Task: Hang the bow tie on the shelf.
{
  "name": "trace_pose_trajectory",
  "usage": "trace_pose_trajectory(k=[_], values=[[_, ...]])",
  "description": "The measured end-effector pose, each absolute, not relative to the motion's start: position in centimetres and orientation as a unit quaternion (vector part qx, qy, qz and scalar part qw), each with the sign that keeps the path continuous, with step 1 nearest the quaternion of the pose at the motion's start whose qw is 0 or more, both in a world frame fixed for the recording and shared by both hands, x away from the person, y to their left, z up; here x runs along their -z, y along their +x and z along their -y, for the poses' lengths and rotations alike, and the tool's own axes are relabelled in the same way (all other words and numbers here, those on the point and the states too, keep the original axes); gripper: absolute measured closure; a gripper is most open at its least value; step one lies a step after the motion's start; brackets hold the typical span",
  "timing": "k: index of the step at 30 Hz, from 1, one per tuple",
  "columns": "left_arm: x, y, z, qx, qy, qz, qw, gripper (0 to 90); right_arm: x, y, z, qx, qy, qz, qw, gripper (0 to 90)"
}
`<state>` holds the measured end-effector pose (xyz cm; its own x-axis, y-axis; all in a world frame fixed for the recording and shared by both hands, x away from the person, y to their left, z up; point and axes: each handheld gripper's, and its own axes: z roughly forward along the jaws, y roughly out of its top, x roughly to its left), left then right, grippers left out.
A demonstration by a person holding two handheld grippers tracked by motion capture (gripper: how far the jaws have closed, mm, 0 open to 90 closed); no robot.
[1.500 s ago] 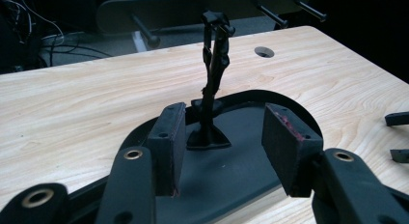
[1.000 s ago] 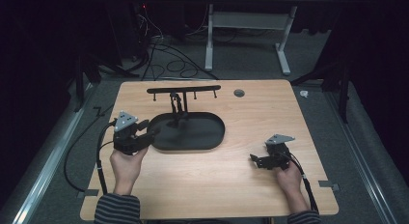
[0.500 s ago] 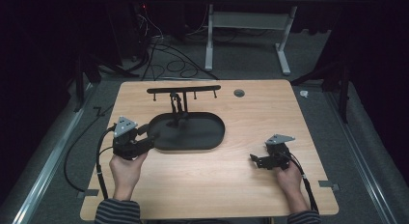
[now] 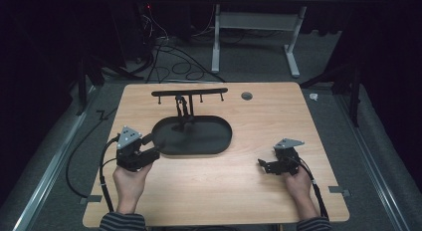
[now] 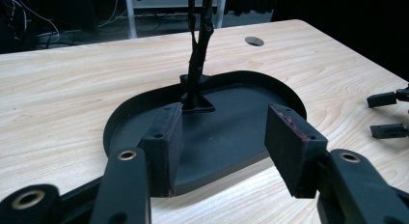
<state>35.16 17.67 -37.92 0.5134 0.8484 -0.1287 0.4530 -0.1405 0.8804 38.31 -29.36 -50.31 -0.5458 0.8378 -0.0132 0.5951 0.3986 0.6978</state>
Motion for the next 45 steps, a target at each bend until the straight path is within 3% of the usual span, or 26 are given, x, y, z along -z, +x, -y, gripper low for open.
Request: trace_pose_trajectory(k=[45], values=[[42.0, 33.9, -17.6, -0.184, 0.734, -0.473, 0.452, 46.0, 50.3, 38.3, 29.4, -0.328, 0.439, -0.815, 0.185, 14.3]])
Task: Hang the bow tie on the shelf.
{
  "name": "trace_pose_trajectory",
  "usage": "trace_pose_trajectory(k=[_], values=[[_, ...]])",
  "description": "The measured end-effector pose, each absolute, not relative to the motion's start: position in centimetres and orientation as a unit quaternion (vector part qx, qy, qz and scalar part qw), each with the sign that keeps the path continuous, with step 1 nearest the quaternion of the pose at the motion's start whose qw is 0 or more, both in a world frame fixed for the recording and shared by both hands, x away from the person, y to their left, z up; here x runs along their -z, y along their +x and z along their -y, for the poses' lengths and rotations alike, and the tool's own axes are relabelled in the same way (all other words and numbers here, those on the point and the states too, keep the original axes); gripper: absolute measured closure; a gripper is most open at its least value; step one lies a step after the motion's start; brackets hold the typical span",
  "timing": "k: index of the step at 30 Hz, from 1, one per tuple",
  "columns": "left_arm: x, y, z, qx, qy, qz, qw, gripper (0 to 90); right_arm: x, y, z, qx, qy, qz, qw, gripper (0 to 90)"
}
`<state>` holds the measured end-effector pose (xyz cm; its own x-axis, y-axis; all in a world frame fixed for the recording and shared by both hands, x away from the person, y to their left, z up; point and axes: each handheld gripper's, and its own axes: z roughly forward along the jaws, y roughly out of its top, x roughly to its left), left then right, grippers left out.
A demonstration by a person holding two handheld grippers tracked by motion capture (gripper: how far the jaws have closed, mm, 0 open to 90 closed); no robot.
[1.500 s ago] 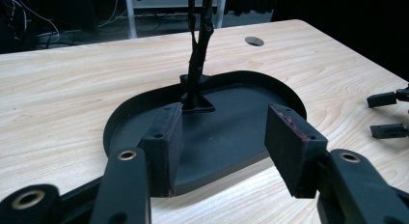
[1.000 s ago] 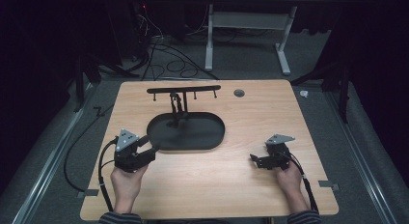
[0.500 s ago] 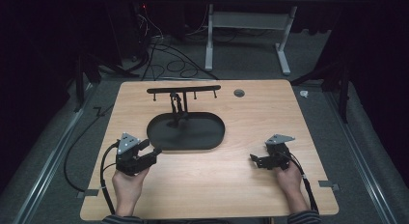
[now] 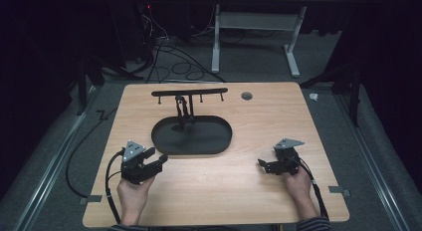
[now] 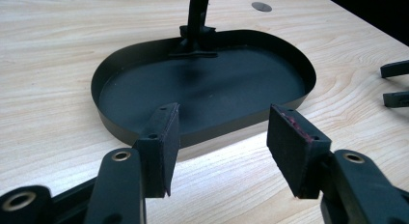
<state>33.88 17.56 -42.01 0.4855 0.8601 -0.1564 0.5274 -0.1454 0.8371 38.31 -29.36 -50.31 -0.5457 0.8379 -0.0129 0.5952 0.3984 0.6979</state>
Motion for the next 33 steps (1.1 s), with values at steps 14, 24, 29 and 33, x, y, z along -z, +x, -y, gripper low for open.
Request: trace_pose_trajectory(k=[14, 24, 29, 33], values=[[43.0, 33.8, -17.5, -0.178, 0.734, -0.479, 0.447, 46.0, 50.3, 38.3, 29.4, -0.328, 0.439, -0.815, 0.185, 14.3], [43.6, 33.9, -17.2, -0.171, 0.737, -0.479, 0.445, 46.0, 50.3, 38.3, 29.4, -0.328, 0.439, -0.816, 0.185, 14.3], [43.9, 33.9, -17.0, -0.168, 0.737, -0.481, 0.445, 46.0, 50.3, 38.3, 29.4, -0.328, 0.439, -0.815, 0.185, 14.3], [44.2, 34.0, -16.9, -0.164, 0.740, -0.481, 0.441, 46.0, 50.3, 38.3, 29.4, -0.328, 0.439, -0.815, 0.185, 14.3]])
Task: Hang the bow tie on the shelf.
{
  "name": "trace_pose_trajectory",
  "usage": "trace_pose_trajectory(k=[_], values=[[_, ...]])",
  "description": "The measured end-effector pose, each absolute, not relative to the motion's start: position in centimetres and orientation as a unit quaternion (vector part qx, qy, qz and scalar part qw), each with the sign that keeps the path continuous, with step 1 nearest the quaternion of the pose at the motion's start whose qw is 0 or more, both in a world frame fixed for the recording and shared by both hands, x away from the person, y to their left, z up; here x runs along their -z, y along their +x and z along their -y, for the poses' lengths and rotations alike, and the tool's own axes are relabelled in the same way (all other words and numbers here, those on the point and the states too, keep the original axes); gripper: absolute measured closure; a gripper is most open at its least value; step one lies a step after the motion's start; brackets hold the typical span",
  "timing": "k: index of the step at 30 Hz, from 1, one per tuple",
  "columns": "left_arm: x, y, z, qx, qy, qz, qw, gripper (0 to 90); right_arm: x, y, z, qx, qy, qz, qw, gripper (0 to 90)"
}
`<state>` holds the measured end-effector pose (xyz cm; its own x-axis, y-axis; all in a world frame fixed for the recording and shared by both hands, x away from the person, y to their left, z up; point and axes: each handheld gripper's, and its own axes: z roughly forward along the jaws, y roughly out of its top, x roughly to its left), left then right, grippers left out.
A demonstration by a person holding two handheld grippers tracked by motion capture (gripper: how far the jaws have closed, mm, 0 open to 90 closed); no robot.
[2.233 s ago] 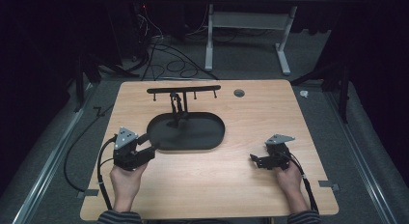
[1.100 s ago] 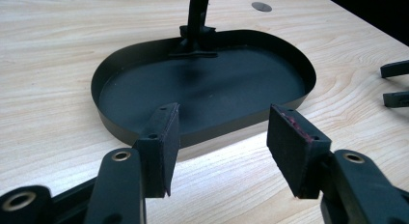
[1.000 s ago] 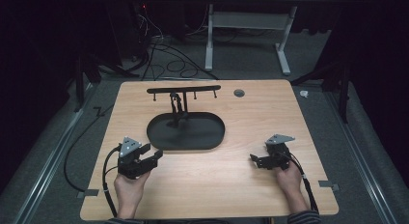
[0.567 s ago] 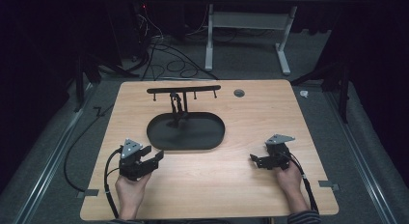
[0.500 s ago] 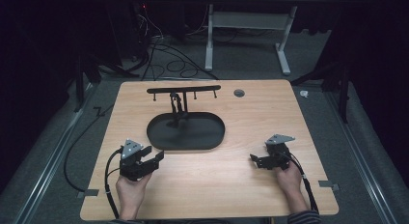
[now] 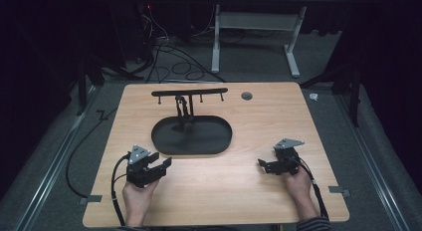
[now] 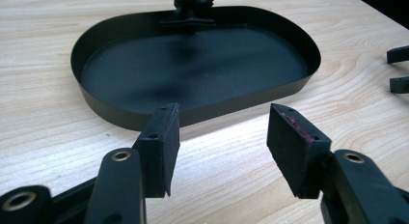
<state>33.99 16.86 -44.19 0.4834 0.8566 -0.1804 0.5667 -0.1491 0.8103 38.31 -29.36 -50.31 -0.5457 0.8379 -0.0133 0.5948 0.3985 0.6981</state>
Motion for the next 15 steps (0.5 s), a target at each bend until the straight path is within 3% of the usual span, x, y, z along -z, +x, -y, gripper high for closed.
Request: trace_pose_trajectory(k=[15], values=[[45.15, 34.07, -16.50, -0.155, 0.742, -0.484, 0.437, 45.9, 50.30, 38.31, 29.36, -0.328, 0.439, -0.816, 0.185, 14.3]])
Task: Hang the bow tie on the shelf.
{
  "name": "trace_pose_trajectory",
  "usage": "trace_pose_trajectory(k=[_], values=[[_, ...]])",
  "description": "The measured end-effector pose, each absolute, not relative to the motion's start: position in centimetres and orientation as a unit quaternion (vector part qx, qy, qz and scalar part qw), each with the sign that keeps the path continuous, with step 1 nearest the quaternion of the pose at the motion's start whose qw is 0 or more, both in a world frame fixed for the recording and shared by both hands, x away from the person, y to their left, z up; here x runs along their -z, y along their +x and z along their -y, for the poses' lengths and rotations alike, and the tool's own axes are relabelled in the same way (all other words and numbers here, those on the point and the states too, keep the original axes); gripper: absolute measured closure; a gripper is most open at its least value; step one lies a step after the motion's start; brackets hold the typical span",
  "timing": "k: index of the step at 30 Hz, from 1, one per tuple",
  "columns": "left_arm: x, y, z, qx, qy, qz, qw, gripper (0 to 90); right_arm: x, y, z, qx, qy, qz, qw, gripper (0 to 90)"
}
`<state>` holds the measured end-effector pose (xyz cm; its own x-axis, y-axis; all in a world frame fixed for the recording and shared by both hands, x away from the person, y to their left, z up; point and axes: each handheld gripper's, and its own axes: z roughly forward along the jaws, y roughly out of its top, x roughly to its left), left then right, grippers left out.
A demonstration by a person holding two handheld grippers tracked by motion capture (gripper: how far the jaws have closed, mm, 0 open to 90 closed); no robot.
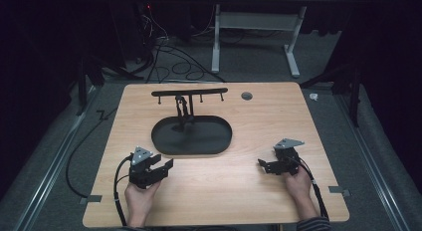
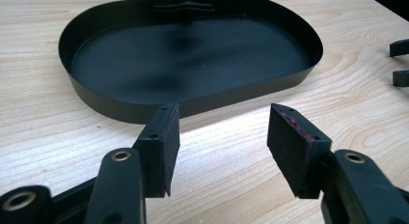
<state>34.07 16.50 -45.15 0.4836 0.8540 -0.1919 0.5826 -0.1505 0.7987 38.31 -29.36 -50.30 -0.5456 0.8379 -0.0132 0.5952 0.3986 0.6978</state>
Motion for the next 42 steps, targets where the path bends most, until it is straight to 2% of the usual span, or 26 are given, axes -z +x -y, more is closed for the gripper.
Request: trace_pose_trajectory(k=[42], values=[[48.0, 35.1, -13.9, -0.151, 0.771, -0.476, 0.395, 45.6, 50.3, 38.3, 29.4, -0.328, 0.439, -0.816, 0.185, 14.3]])
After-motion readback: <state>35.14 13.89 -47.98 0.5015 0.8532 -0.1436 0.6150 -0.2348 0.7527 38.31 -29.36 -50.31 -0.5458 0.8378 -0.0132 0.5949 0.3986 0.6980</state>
